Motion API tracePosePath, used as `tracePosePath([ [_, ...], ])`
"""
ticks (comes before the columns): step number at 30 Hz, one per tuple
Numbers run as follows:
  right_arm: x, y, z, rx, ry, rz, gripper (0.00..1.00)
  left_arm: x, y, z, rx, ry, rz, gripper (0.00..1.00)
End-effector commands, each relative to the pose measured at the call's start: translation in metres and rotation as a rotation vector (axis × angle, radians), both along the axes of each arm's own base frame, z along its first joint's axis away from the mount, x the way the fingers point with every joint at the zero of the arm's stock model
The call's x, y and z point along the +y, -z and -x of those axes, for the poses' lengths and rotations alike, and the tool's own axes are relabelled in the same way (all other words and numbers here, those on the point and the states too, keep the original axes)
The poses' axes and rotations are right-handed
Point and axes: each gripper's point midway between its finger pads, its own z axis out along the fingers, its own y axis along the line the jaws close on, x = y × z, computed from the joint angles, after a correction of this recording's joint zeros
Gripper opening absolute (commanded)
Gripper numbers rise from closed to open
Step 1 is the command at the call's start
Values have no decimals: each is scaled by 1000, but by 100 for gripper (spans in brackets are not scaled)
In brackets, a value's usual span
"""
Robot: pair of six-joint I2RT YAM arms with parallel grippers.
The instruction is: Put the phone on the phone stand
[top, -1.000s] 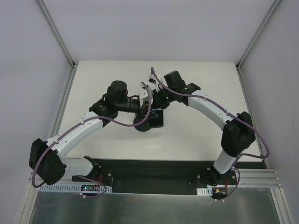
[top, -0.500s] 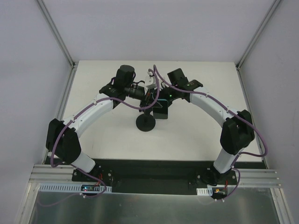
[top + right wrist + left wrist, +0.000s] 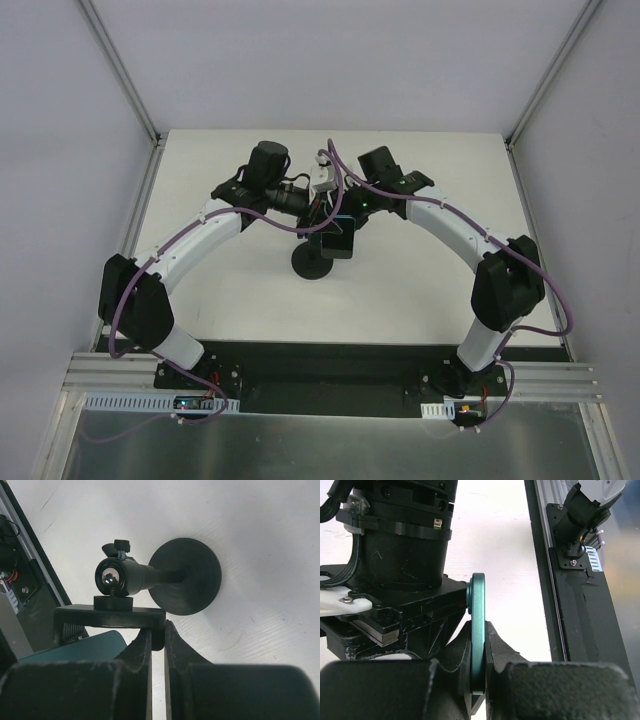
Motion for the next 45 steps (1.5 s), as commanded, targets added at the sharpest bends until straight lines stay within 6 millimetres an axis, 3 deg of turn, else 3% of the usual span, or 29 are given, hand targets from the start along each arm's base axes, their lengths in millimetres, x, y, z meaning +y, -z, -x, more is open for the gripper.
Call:
tracePosePath([
  [1, 8, -33, 3, -58, -47, -77, 1, 12, -20, -28, -136, -88, -5, 0],
  [3, 10, -34, 6, -45, -67, -96, 1, 8, -20, -29, -120, -60, 5, 0],
  [7, 10, -34, 10, -48, -94, -100, 1, 6, -40, -29, -55, 25, 76, 0],
  [18, 17, -39, 17, -9, -146, -150, 1, 15, -20, -31, 0, 26, 33, 0],
  [27, 23, -51, 12, -7, -176, -202, 1, 14, -24, -28, 40, 70, 43, 0],
  [33, 21, -59, 13, -6, -203, -228, 1, 19, -6, -28, 103, 48, -16, 0],
  [45, 11, -53, 7, -30, -157, -163, 1, 34, 7, -15, 125, 25, -84, 0],
])
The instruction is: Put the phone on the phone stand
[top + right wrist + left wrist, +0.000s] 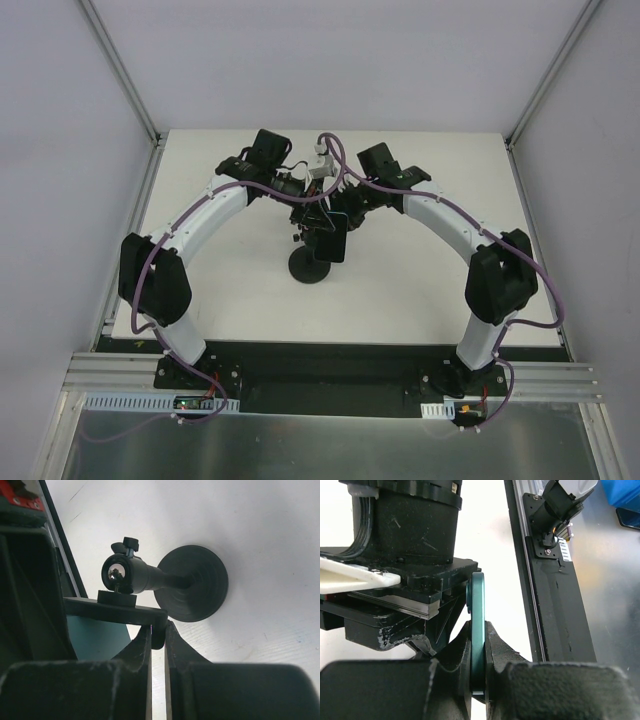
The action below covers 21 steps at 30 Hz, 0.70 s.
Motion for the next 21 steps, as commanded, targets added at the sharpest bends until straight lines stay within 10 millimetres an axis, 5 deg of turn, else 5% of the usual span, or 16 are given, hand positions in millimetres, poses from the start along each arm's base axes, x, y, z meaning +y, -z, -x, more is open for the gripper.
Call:
tracePosePath([
  [1, 1, -49, 2, -63, -28, -89, 1, 21, 2, -8, -57, -67, -63, 0],
  [5, -11, -37, -14, -111, 122, -15, 1, 28, 12, -29, -63, -225, -172, 0],
  [8, -16, -46, -27, -157, 267, -35, 1, 44, 22, -52, -133, -423, -250, 0],
  [10, -20, -44, -21, -144, 349, -33, 1, 52, 11, -56, -170, -534, -232, 0],
  [11, -27, -45, -35, -200, 444, -14, 1, 58, 19, -62, -159, -613, -235, 0],
  [13, -31, -41, -29, -191, 534, -12, 1, 68, 12, -63, -195, -730, -227, 0],
  [14, -39, -40, -38, -232, 625, 13, 1, 75, 27, -63, -193, -807, -274, 0],
  [17, -44, -38, -37, -280, 770, 66, 1, 71, 30, -58, -238, -886, -288, 0],
  [21, -51, -27, -25, -236, 969, 141, 1, 100, 38, -78, -253, -1164, -383, 0],
])
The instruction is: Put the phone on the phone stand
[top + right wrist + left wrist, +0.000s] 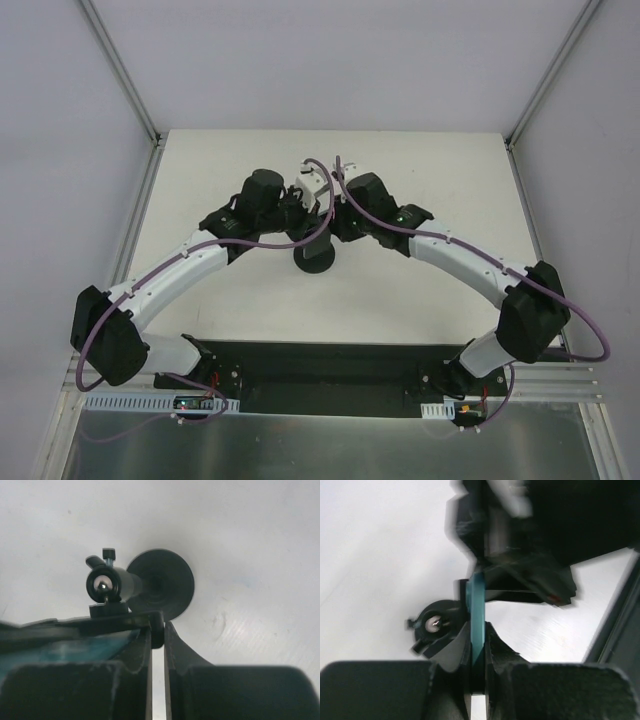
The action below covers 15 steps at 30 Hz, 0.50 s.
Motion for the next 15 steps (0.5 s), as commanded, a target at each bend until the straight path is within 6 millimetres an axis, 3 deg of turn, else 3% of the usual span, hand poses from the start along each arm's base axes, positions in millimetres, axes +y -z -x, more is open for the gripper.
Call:
tracePosePath([
  [1, -37, -23, -14, -45, 445, -23, 1, 69, 10, -65, -62, -601, -103, 0],
  [5, -24, -34, 3, -97, 493, -74, 1, 60, 14, -63, 6, -635, -23, 0],
  [9, 3, -53, 26, -148, 434, -114, 1, 50, 16, -62, 23, -599, -7, 0],
  [15, 4, -65, 39, -228, 443, -71, 1, 52, 25, -60, 27, -606, -32, 0],
])
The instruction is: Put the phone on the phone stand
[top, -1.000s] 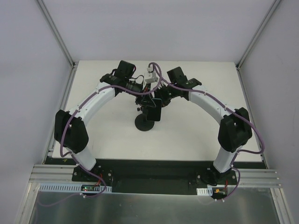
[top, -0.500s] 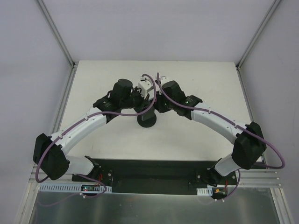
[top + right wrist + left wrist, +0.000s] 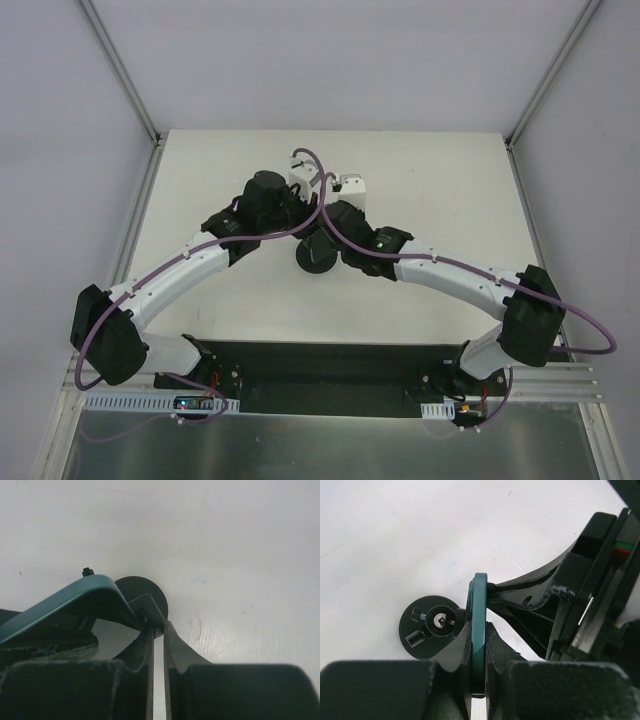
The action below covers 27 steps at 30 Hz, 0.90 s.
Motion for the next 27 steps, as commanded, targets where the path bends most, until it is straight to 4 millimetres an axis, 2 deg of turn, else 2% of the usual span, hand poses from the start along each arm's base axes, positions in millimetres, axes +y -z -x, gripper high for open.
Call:
tracePosePath([
  [1, 12, -56, 34, -70, -22, -129, 1, 52, 27, -44, -40, -312, -131, 0],
  [3, 25, -61, 44, -86, -99, -145, 1, 50, 31, -41, -32, -293, -131, 0],
  [4, 33, -66, 51, -102, -163, -187, 6, 49, 31, -40, -31, -286, -127, 0],
  [5, 32, -68, 55, -120, -204, -169, 25, 50, 34, -38, -27, -277, -131, 0],
  [6, 29, -69, 58, -126, -223, -165, 34, 49, 33, -35, -28, -269, -126, 0],
  [8, 9, -77, 60, -139, -199, -132, 42, 52, 39, -31, -23, -268, -136, 0],
  [10, -11, -86, 61, -151, -185, -121, 43, 56, 41, -27, -19, -270, -136, 0],
  [12, -28, -82, 61, -158, -170, -104, 48, 57, 41, -24, -19, -267, -131, 0],
  [13, -37, -89, 65, -169, -173, -138, 50, 57, 41, -22, -17, -266, -129, 0],
  [15, -57, -77, 61, -158, -144, -129, 53, 59, 38, -21, -25, -272, -124, 0],
  [16, -65, -83, 63, -171, -143, -160, 53, 61, 35, -23, -33, -280, -124, 0],
  [17, -70, -82, 63, -173, -144, -166, 54, 66, 34, -25, -48, -298, -145, 0],
  [18, -81, -70, 59, -163, -124, -152, 55, 69, 32, -26, -60, -306, -153, 0],
  [19, -85, -75, 60, -171, -136, -179, 55, 77, 31, -30, -68, -330, -166, 0],
  [21, -100, -67, 57, -164, -113, -181, 56, 91, 23, -34, -86, -361, -165, 0],
  [23, -102, -59, 59, -144, -135, -183, 56, 107, 16, -42, -102, -378, -158, 0],
  [26, -102, -43, 61, -101, -163, -182, 56, 114, -3, -40, -194, -291, -191, 0],
  [27, -101, -39, 61, -88, -171, -184, 56, 111, -8, -36, -215, -241, -198, 0],
])
